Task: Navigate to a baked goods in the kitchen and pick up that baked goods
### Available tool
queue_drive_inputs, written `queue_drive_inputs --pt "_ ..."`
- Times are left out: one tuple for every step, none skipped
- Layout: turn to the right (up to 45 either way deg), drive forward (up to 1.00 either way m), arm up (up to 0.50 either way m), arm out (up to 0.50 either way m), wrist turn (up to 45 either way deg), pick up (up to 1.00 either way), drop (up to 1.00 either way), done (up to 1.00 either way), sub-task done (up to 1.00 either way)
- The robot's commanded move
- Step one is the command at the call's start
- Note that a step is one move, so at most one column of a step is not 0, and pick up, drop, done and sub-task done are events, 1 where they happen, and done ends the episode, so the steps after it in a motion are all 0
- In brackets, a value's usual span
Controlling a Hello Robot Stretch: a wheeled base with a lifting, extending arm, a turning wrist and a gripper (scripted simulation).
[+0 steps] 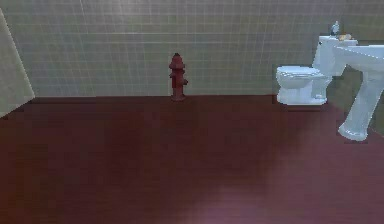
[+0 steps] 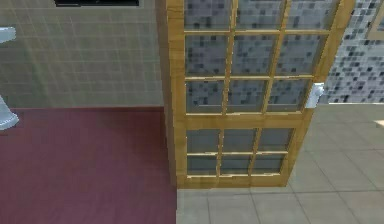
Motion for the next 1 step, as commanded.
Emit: queue_drive_inputs --pt "0.0 0.25 0.00 0.00 0.0 0.00 0.00 0.00 0.00"
